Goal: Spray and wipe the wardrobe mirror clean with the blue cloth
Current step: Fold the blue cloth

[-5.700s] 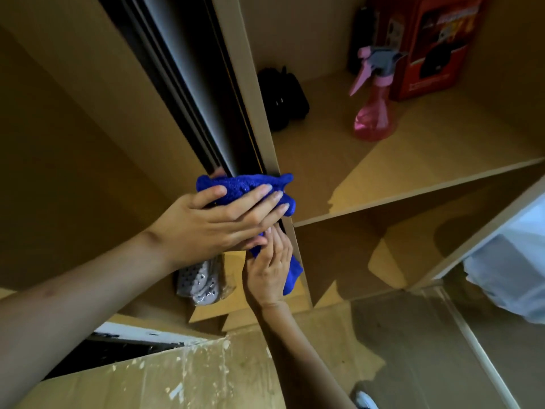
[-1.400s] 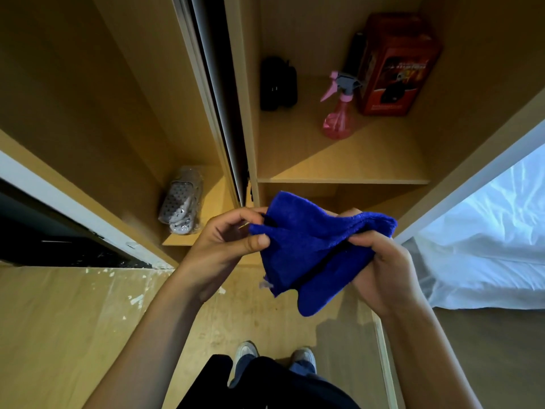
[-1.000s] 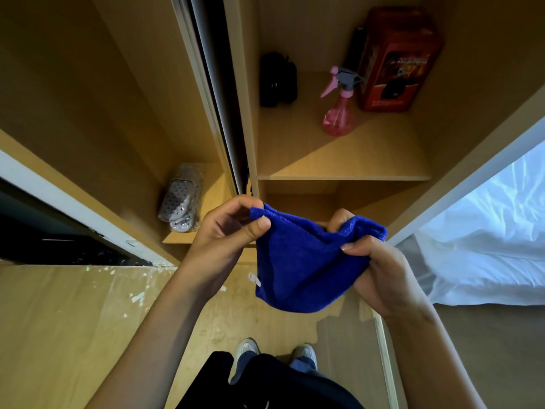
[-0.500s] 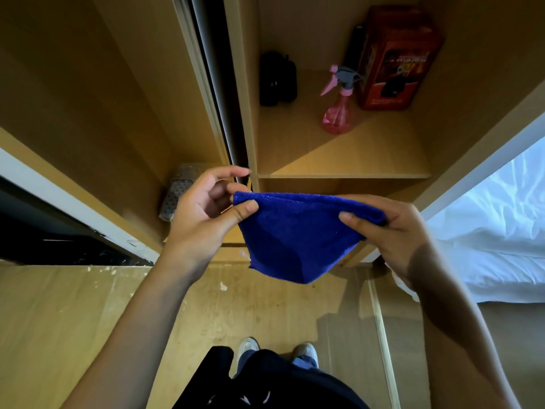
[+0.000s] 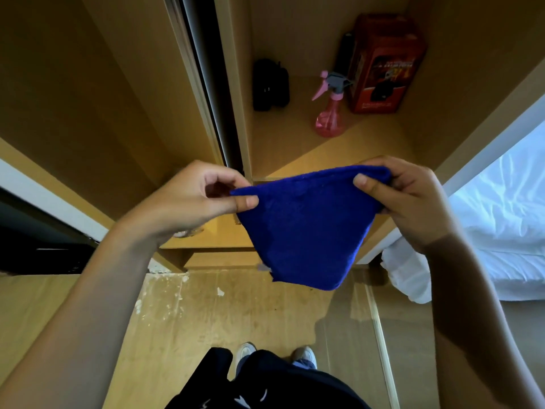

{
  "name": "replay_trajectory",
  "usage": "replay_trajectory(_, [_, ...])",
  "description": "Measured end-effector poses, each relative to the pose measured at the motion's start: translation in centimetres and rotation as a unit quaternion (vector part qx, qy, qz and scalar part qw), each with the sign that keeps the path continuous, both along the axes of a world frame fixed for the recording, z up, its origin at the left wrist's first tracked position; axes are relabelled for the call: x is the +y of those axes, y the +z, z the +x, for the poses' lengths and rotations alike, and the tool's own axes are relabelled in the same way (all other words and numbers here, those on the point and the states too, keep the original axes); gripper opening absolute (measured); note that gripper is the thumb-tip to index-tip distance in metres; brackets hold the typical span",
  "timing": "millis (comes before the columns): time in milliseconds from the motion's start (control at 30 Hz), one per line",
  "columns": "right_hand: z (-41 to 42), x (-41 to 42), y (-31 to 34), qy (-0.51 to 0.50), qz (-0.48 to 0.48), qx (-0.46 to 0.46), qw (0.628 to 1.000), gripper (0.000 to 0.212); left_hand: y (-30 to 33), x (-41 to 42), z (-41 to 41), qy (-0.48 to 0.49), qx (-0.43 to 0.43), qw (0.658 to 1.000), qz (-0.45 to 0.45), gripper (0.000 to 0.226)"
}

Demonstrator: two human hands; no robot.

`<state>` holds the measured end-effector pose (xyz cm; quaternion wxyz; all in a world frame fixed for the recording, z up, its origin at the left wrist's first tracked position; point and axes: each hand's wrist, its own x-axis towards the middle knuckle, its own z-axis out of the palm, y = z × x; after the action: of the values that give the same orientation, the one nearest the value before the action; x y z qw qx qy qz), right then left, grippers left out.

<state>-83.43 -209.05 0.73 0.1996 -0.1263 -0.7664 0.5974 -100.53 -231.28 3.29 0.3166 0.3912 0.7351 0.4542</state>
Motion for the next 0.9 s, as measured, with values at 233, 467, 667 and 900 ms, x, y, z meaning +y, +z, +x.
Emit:
replay_trajectory(233, [-0.4,-0.1,1.4,0.025,-0.118,0.040,0.992,0.017,-1.6,1.8,0.8,0.099,-0.351,0.910,0.195,0.013])
replay_trajectory(467, [-1.9,0.4,1.9,-0.019,-0.163,0.012,0.986,0.018,-4.8,3.4,1.4,0.079,-0.550,0.806,0.204,0.043])
replay_trajectory(667, [-2.2,-0.9,-1.5,-0.037,-0.420,-0.033,0.906,0.067,-3.5,4.1,1.9,0.032,-0.587,0.775,0.232,0.036])
replay_trajectory(900, [0.6,-3.4,-8.6,0.203,-0.538,-0.189,0.796,0.091,-3.8,3.2,-0.3,0.115,-0.588,0.748,0.287,0.046])
